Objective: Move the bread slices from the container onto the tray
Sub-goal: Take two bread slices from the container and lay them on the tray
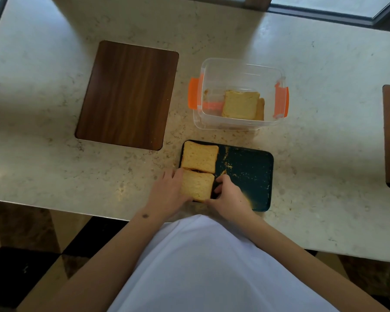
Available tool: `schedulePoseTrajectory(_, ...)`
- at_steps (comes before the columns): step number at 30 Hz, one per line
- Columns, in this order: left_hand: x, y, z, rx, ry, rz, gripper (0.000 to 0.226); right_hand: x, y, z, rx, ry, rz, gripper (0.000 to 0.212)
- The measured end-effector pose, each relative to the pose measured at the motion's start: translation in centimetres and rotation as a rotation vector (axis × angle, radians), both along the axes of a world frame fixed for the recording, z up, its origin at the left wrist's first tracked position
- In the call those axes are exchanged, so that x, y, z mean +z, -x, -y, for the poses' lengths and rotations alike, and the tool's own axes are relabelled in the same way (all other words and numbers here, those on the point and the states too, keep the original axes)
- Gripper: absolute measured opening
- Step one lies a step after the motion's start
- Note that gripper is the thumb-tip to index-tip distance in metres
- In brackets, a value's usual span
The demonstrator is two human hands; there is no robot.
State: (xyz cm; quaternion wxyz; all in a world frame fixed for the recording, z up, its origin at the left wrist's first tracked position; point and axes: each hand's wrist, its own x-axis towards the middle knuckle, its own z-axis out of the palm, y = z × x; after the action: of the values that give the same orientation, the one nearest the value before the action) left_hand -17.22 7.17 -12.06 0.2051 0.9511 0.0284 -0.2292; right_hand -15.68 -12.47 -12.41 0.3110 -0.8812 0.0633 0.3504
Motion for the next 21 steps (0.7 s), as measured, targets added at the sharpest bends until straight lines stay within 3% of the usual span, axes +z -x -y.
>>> schedulePoseTrajectory(4, -0.4, 0.3, -0.3, -0.07, -0.045, 0.013, 0.078, 0.1, 0.1, 0.1, 0.079, 0.027, 0.024, 0.076)
schedulePoseTrajectory(13, -0.5, 0.4, -0.3, -0.102, -0.091, 0.072, 0.077, -0.4, 0.0, -0.3, 0.099, 0.024, 0.064, 0.063)
schedulePoseTrajectory(17, 0.2, 0.3, -0.5, -0.179, -0.133, 0.144, 0.063, -0.6, -0.2, -0.6, 0.123, 0.066, 0.087, 0.057)
schedulePoseTrajectory(21, 0.7, 0.4, -0.7, -0.265, -0.159, 0.229, 0.051, -0.4, -0.9, -0.8, 0.136, 0.069, 0.057, 0.066)
